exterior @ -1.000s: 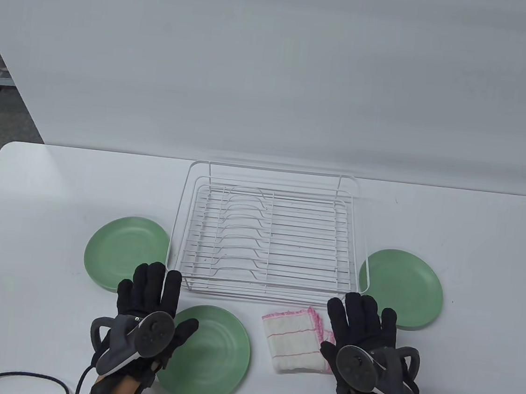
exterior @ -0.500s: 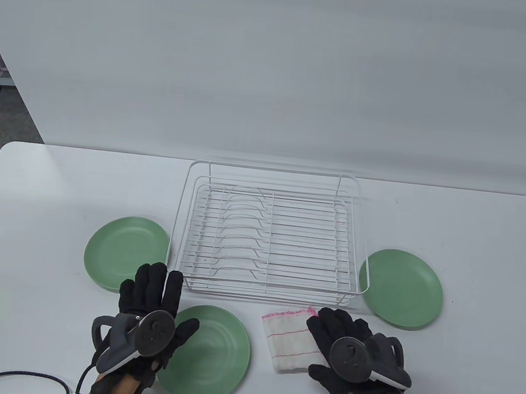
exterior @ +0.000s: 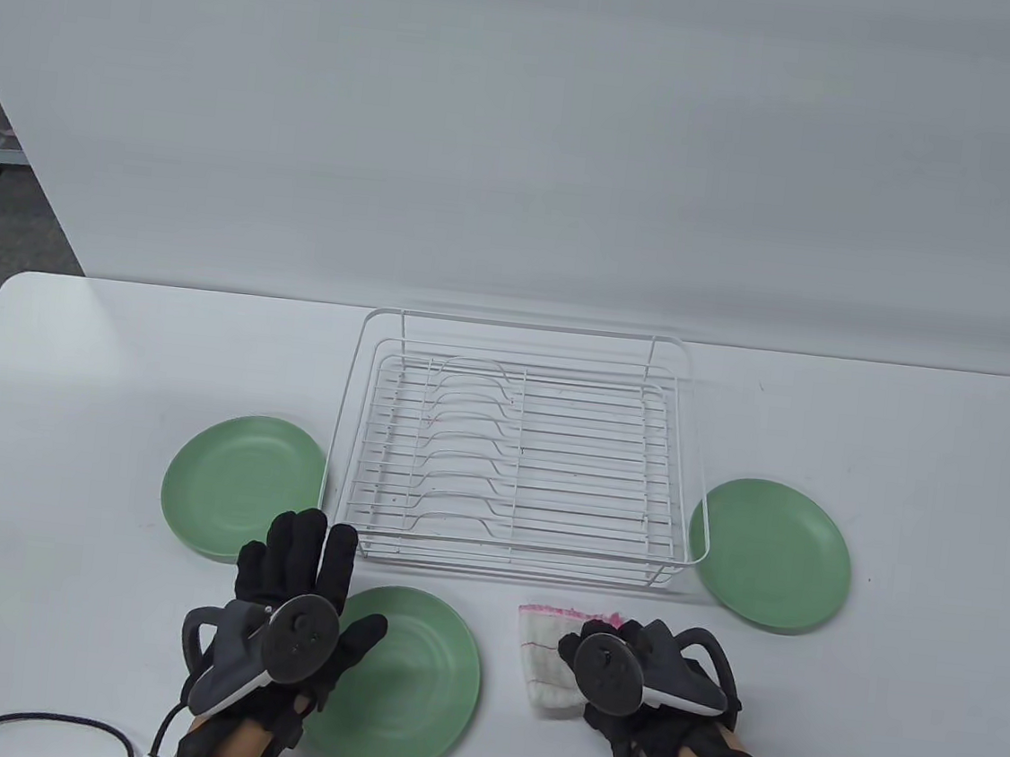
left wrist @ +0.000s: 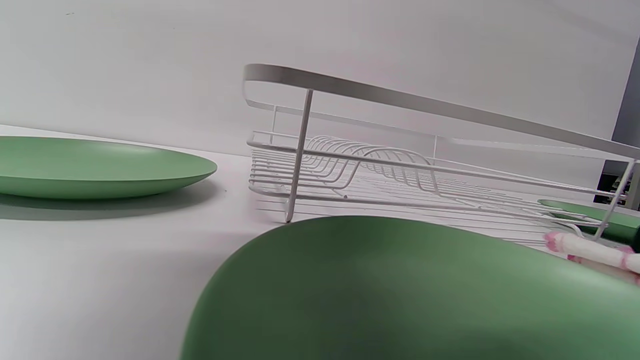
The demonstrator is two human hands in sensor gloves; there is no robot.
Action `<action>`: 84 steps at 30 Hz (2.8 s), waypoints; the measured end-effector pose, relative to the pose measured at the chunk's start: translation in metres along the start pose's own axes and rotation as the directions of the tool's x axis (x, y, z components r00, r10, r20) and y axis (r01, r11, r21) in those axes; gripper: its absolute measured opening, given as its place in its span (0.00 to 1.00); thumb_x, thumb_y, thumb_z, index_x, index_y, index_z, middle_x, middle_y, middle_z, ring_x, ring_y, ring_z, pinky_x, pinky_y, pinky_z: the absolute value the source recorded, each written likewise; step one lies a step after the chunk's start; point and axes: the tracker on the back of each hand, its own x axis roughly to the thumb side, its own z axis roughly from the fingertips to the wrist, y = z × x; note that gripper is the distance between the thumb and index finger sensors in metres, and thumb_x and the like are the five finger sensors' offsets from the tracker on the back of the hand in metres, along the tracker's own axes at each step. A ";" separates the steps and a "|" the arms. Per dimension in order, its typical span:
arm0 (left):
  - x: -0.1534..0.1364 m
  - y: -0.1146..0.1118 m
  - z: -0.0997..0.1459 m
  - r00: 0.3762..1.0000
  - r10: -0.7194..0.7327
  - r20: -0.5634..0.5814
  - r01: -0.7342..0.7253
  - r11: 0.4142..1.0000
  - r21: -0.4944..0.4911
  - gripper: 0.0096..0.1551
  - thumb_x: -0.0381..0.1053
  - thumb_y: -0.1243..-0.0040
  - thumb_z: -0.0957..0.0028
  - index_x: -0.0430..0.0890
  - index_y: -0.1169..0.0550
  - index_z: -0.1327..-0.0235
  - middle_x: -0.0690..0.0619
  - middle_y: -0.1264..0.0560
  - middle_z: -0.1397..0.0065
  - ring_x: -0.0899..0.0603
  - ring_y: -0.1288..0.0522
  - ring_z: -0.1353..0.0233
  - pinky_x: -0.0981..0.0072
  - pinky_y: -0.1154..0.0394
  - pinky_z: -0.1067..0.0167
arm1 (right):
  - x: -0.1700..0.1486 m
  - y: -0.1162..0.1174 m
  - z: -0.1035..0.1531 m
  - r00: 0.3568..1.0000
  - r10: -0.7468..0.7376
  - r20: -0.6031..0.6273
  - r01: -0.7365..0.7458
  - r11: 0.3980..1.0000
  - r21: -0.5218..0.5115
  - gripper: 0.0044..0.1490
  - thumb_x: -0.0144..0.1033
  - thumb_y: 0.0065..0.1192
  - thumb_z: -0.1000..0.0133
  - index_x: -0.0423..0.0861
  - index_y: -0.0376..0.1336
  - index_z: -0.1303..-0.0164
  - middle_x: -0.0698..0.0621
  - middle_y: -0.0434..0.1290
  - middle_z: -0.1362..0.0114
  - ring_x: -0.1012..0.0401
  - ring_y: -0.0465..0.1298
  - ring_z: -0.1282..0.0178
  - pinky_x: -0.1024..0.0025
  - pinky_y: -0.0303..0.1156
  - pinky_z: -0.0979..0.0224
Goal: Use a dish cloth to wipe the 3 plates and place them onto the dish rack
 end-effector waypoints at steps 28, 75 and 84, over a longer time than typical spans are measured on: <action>-0.050 -0.036 -0.012 0.904 0.141 -0.403 -0.266 0.924 -0.273 0.48 0.65 0.31 0.57 0.43 0.34 0.29 0.35 0.32 0.30 0.37 0.18 0.48 0.48 0.19 0.57 | -0.043 -0.036 0.044 0.714 -0.683 0.152 0.691 0.654 -0.308 0.42 0.32 0.76 0.59 0.48 0.64 0.31 0.37 0.74 0.35 0.37 0.78 0.51 0.45 0.78 0.52; 0.056 -0.006 0.011 0.521 0.842 0.142 -0.795 0.539 -0.279 0.48 0.52 0.44 0.46 0.45 0.58 0.25 0.36 0.34 0.29 0.45 0.07 0.66 0.59 0.08 0.73 | 0.035 -0.071 0.006 0.793 -0.600 0.107 0.556 0.641 -0.529 0.42 0.35 0.76 0.58 0.58 0.63 0.31 0.34 0.72 0.35 0.38 0.78 0.53 0.46 0.79 0.54; 0.062 -0.002 0.016 0.538 0.816 0.212 -0.798 0.574 -0.185 0.50 0.52 0.44 0.47 0.45 0.60 0.25 0.35 0.39 0.27 0.42 0.07 0.60 0.55 0.08 0.65 | 0.055 -0.069 0.002 0.596 -0.742 0.305 0.799 0.512 -0.316 0.41 0.34 0.77 0.59 0.55 0.66 0.32 0.36 0.74 0.37 0.39 0.79 0.54 0.46 0.79 0.54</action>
